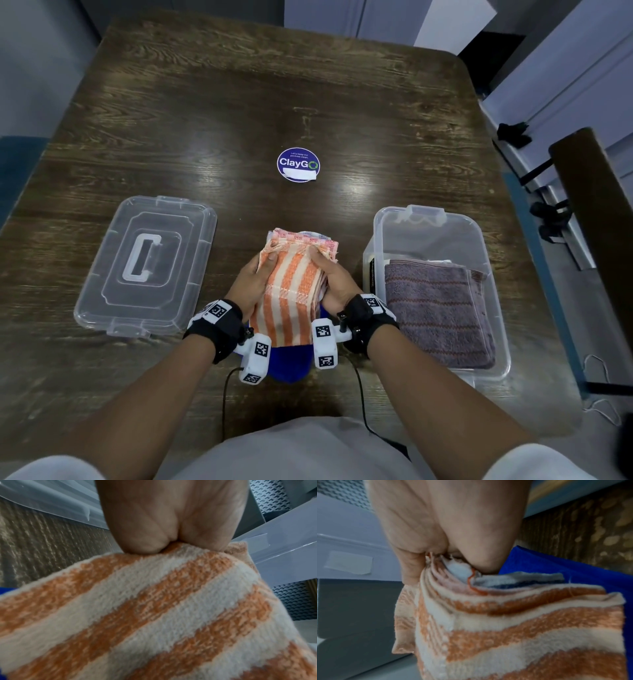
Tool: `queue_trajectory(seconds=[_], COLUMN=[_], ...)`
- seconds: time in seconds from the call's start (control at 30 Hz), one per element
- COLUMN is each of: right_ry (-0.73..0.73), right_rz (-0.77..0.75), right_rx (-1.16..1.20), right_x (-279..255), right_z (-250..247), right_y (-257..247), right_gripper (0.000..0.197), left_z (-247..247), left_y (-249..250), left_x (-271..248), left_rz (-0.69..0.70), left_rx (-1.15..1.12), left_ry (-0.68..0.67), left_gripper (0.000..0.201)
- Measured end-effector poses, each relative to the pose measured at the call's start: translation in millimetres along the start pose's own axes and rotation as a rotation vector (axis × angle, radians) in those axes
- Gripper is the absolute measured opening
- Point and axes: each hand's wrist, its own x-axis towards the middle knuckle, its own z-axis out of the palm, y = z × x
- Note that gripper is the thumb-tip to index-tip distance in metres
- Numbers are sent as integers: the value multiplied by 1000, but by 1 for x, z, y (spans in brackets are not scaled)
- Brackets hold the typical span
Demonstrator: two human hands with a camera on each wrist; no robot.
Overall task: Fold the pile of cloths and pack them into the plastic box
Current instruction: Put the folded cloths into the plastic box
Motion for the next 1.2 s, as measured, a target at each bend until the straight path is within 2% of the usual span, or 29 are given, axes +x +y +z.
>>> queue_trajectory(seconds=[0.07,0.2,0.3,0.4,0.47,0.57,0.63,0.77,0.87,0.97,1.03,1.1,1.13,1.17,1.2], right_ry=[-18,-23,-50,-92,-119,-139,-165,-281,-348,-306,-242,-127,-69,-32,-13], right_rz=[6,2,-17,8,6,-30,-35,-13,-48,-94,-163,-234,-269,-300,-326], right_rx=[49,62,47,49,29,-31,-48,22,-19,-15,-56,-85,-87,-79,-69], right_x=[-2,-1,-1,-4,-6,-8,-10,-20,-24,-26,-28,-28,-28,-29,-30], right_z=[2,7,14,18,20,27,31,32,31,32,31,29,28,27,27], right_y=[3,5,0,-8,-14,-20,-24,-23,-22,-25,-30,-37,-40,-44,-47], right_gripper=[52,66,69,55,54,84,97,97,100,98,97,94,92,89,85], left_z=[-2,-1,2,7,12,20,27,36,34,32,34,33,34,34,36], left_y=[3,10,14,22,30,38,41,44,43,39,33,28,29,30,32], left_x=[2,4,2,0,-2,-6,-8,-12,-13,-12,-8,-5,-8,-10,-15], left_rz=[5,0,-31,-91,-119,-150,-191,-255,-280,-333,-253,-81,11,89,123], left_rx=[2,38,-29,-106,-143,-220,-279,-327,-259,-258,-31,328,396,364,300], left_ry=[-5,12,6,-48,-81,-106,-113,-125,-147,-226,-173,28,113,113,34], left_gripper=[41,47,54,63,66,69,71,65,49,54,55,49,50,55,61])
